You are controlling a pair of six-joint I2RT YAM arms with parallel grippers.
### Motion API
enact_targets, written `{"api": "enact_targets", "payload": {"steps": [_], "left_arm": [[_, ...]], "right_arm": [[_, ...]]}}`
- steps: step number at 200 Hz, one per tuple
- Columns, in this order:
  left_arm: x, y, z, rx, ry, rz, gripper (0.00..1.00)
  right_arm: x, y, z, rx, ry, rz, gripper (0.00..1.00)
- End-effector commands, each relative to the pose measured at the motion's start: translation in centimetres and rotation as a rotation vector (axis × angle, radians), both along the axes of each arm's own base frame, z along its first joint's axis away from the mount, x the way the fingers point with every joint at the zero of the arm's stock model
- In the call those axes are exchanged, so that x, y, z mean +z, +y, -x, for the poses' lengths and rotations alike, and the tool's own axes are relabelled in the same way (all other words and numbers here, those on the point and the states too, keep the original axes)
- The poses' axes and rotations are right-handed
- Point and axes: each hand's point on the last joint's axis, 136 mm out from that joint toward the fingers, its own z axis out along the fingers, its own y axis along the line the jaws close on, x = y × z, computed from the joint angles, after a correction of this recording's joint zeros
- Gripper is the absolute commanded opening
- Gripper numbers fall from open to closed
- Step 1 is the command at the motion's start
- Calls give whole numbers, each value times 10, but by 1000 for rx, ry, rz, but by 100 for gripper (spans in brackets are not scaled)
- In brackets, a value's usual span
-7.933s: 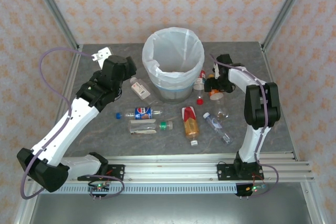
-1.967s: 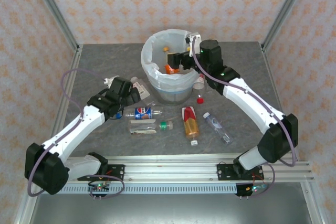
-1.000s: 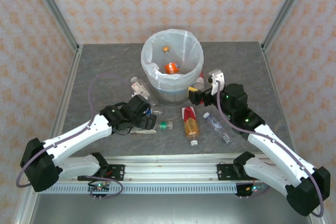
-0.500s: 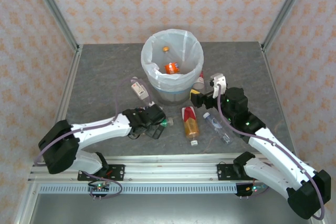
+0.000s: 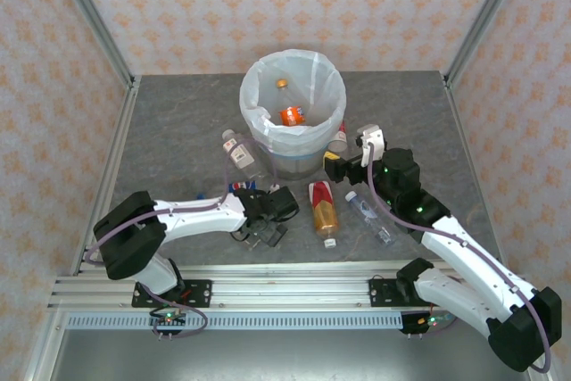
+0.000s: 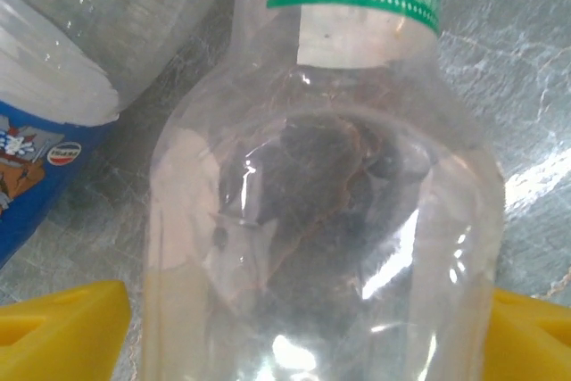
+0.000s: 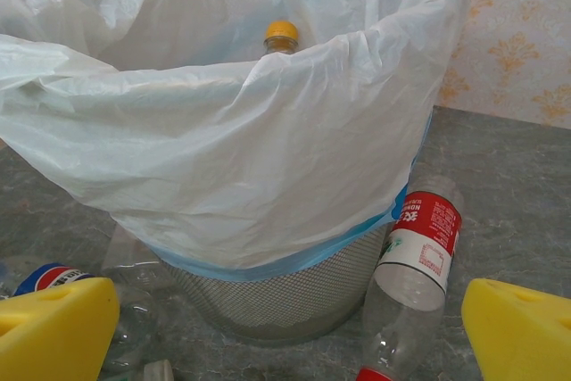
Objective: Put the plastic bottles in the bin
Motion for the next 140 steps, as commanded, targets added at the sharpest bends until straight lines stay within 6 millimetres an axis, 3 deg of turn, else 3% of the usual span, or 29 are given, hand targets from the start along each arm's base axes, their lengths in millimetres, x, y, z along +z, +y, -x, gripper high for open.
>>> {"api": "enact_targets", "payload": {"steps": [1, 35, 61, 140], "left_arm": [[-4, 5, 4, 31, 3, 9, 87], [-18, 3, 7, 35, 28, 5, 80], [-18, 9, 1, 62, -11, -10, 70], [41, 22, -5, 136, -232, 220, 60]], "right_arm": [[-1, -1, -2, -9, -16, 13, 99], [0, -1, -2, -9, -16, 13, 99], [1, -1, -2, -14, -17, 8, 99], [10, 0, -11, -37, -36, -11, 99]]}}
